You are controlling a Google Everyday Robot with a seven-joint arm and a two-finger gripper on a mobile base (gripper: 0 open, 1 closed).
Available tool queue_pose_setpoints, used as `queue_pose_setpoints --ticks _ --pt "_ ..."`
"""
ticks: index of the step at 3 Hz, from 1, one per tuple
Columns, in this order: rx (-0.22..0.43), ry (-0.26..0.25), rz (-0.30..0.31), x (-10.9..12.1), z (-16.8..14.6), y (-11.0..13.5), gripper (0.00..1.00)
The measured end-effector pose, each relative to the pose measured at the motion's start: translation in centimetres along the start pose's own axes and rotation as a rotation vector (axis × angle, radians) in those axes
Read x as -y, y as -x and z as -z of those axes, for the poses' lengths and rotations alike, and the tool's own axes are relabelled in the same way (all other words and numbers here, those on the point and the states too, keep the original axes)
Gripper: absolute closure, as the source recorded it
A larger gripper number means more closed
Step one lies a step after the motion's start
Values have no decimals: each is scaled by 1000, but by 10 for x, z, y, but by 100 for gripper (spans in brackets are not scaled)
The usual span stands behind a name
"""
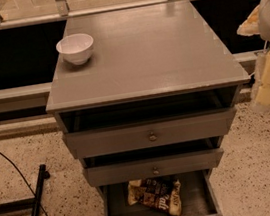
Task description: Pick brown chip bag from bottom drawer and place on counter
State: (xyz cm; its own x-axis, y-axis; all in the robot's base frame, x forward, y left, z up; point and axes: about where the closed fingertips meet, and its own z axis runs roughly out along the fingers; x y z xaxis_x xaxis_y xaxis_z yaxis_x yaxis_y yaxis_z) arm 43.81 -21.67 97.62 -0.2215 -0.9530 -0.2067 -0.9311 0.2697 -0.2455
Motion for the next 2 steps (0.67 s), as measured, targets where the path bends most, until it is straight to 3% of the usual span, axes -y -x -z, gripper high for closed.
queue_pose_setpoints --ticks 1,2 --pt "7 4 -10 -1 -4 -1 0" --pt "101 55 -135 -10 -50 -11 0"
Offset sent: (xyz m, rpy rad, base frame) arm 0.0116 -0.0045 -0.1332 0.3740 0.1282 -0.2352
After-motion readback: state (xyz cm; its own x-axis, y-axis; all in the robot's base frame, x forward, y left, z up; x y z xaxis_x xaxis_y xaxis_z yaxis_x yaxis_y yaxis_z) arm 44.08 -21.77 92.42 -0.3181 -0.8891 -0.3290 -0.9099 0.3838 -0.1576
